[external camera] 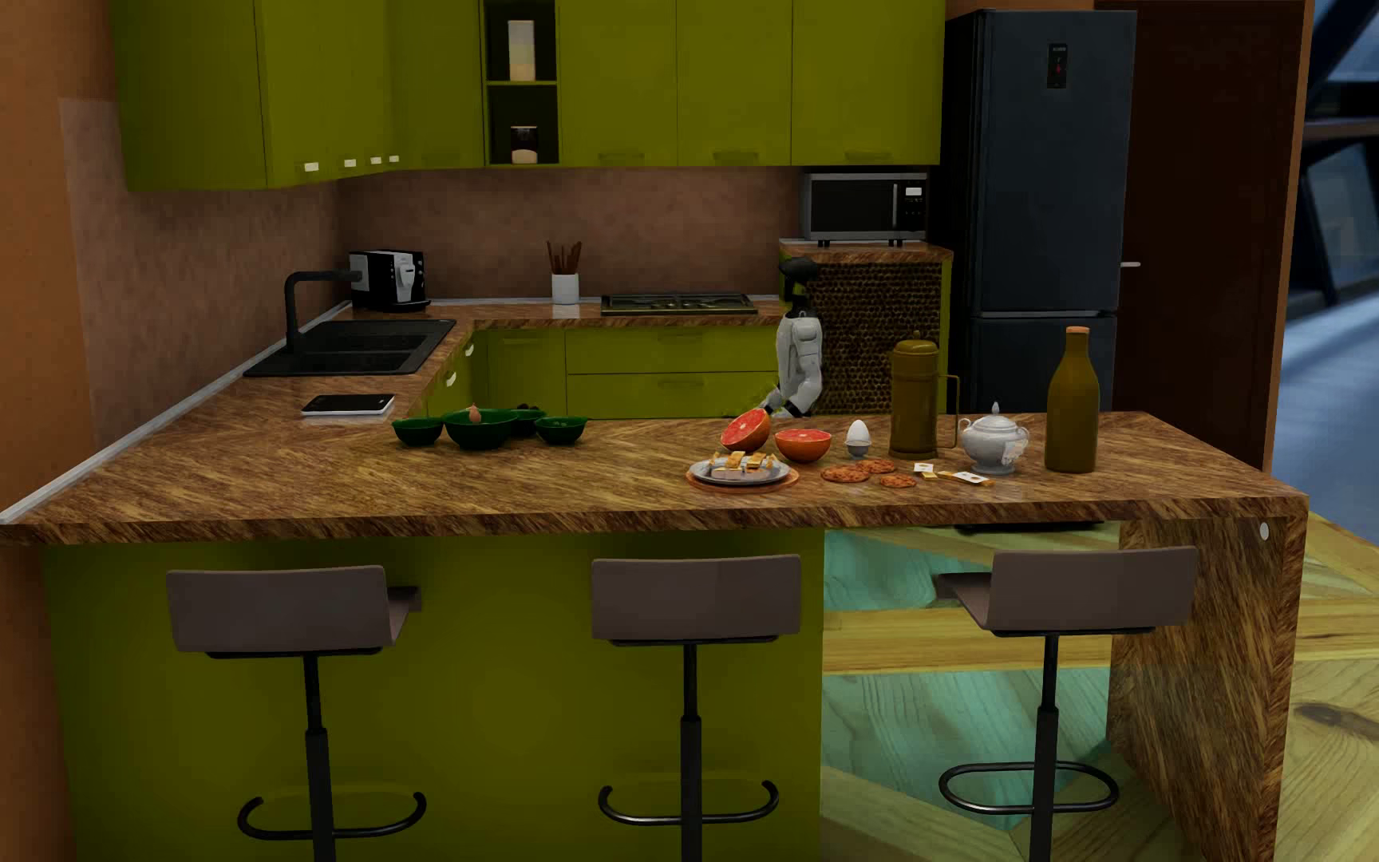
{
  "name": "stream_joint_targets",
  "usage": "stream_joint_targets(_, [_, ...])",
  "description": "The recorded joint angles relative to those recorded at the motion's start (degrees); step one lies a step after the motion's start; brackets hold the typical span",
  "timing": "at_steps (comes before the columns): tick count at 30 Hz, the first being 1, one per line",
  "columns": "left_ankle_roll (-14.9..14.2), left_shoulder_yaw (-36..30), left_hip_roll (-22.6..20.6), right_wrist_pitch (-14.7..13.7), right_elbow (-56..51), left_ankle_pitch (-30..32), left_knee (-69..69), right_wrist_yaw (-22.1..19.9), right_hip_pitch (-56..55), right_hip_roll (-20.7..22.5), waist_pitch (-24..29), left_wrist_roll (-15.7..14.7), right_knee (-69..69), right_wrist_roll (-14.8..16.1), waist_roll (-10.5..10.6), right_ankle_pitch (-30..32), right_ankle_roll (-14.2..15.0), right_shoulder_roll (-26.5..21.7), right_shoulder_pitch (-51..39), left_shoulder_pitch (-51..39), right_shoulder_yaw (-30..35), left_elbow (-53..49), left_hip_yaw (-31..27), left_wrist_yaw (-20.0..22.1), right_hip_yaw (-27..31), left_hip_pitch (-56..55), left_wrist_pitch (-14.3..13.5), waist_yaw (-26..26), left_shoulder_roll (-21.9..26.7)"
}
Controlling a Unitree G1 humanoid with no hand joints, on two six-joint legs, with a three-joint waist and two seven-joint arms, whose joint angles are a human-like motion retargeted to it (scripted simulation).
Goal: Turn left
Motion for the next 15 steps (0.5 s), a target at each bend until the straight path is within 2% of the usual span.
stream_joint_targets(1, [0.07, -1.07, 0.11, -2.64, -0.62, 1.17, 2.25, 0.25, -2.52, -0.32, -1.1, 0.47, 11.37, 1.03, -0.18, -2.26, 1.43, -0.97, 2.12, 3.5, 0.44, 5.14, -1.34, -0.16, 1.11, -1.61, -1.19, 0.37, -0.66])
stream_joint_targets(2, [-0.29, -1.52, 0.11, -3.92, -0.06, 0.77, 5.8, 0.46, -2.68, -1.52, -2.13, 0.94, 18.4, 1.87, -0.65, -2.24, 3.32, -1.83, 3.14, 6.74, 0.33, 6.56, -3.05, -0.7, 2.73, -4.21, -0.97, 3.21, -1.24])
stream_joint_targets(3, [-0.59, -2.04, -0.34, -3.55, 0.06, -0.32, 8.74, 0.47, 0.64, -4.05, -2.68, 0.47, 14.88, 2.08, -1.73, -3.85, 5.36, -2.77, 2.45, 9.45, 0.44, 5.27, -4.14, -0.78, 4.09, -6.62, 0.72, 7.26, -2.43])
stream_joint_targets(4, [-0.24, -1.18, -0.67, -3.66, 1.63, -2.18, 11.15, 0.57, 4.16, -6.59, -2.73, -1.42, 7.26, 2.09, -2.84, -0.96, 9.02, -4.03, 1.27, 10.99, 0.5, 2.73, -4.44, -0.01, 3.94, -8.43, 2.28, 11.67, -3.75])
stream_joint_targets(5, [-1.65, -1.17, 0.42, -3.23, 1.46, -4.29, 12.3, 0.46, 3.79, -6.49, -2.91, -3.81, 6.47, 2.11, -2.64, 2.01, 13.61, -5.0, 0.17, 10.87, 0.13, 2.51, -4.62, 0.86, 2.85, -10.08, 3.44, 14.64, -3.61])
stream_joint_targets(6, [-0.96, -1.45, 1.49, -2.06, -0.7, -7.79, 13.2, -0.1, 4.13, -6.87, -2.4, -5.16, 6.77, 1.97, -2.12, -0.23, 13.66, -4.39, -1.98, 11.72, 0.89, 3.28, -3.72, 1.28, 1.66, -10.46, 4.87, 14.89, -3.44])
stream_joint_targets(7, [-0.31, -1.06, 2.7, -1.98, -1.05, -10.73, 14.91, -0.5, 4.22, -7.0, -2.21, -5.53, 7.3, 1.66, -0.65, -2.51, 11.59, -4.2, -3.71, 11.85, 0.77, 3.7, -3.06, 1.23, 0.21, -11.52, 6.76, 14.55, -4.32])
stream_joint_targets(8, [-1.44, -1.25, 3.96, -2.08, -1.59, -10.89, 16.35, -0.82, 3.15, -7.06, -2.13, -4.8, 9.61, 0.85, 0.4, -5.0, 8.24, -2.42, -4.64, 11.25, 0.35, 4.68, -1.96, 0.5, -0.34, -12.79, 8.5, 13.18, -3.34])
stream_joint_targets(9, [-2.5, -0.64, 4.67, -1.79, -1.11, -8.0, 16.54, -0.82, 2.85, -6.26, -2.08, -3.43, 10.43, -0.25, 1.69, -4.5, 4.75, -2.67, -4.08, 10.71, 1.86, 4.63, -1.89, -0.39, -0.15, -13.31, 9.7, 11.94, -2.55])
stream_joint_targets(10, [-1.14, -0.57, 4.22, -0.53, -1.19, -4.52, 15.57, -0.65, 2.25, -5.61, -2.33, -2.2, 11.38, -1.55, 2.42, -5.43, 2.33, -2.27, -2.78, 10.36, 1.97, 4.2, -2.44, -0.85, 0.47, -13.6, 10.26, 11.16, -2.19])
stream_joint_targets(11, [-2.22, -1.04, 3.33, 1.41, -2.07, -1.13, 13.13, -0.18, 1.26, -4.54, -2.57, -1.54, 14.71, -2.77, 1.54, -8.38, 0.62, -0.61, -2.14, 10.38, 1.49, 4.73, -2.71, -0.84, 1.74, -13.59, 9.77, 9.91, -0.86])
stream_joint_targets(12, [-1.86, -1.44, 1.97, 1.87, -0.54, -0.69, 11.38, 0.96, 2.27, -3.09, -2.23, -1.64, 13.71, -3.53, 0.58, -8.13, -0.6, -0.9, -2.06, 10.91, 1.76, 3.98, -3.16, -0.02, 3.01, -13.38, 8.89, 9.33, -3.0])
stream_joint_targets(13, [-2.53, -1.99, 1.36, 2.0, 1.17, -3.94, 11.4, 2.29, 3.06, -3.22, -1.6, -2.1, 11.81, -3.97, 0.36, -3.98, 0.51, -2.37, -1.77, 11.31, 1.82, 2.38, -3.24, 1.38, 3.59, -13.43, 7.82, 10.54, -4.24])
stream_joint_targets(14, [-0.43, -1.97, 2.78, 2.02, 2.16, -9.56, 15.29, 3.46, 4.22, -3.17, -1.16, -3.03, 9.69, -3.99, 2.38, -1.08, 6.2, -4.21, -1.62, 10.57, 1.13, 0.93, -2.57, 1.95, 1.92, -14.63, 7.03, 12.4, -5.26])
stream_joint_targets(15, [0.31, -4.09, 3.41, 2.52, 1.55, -13.35, 19.66, 3.71, 4.2, -3.75, -0.82, -3.88, 10.49, -3.43, 3.94, -1.45, 7.0, -4.75, -2.84, 9.29, 0.52, 1.67, -1.06, 1.18, 0.65, -14.3, 6.63, 12.67, -4.04])
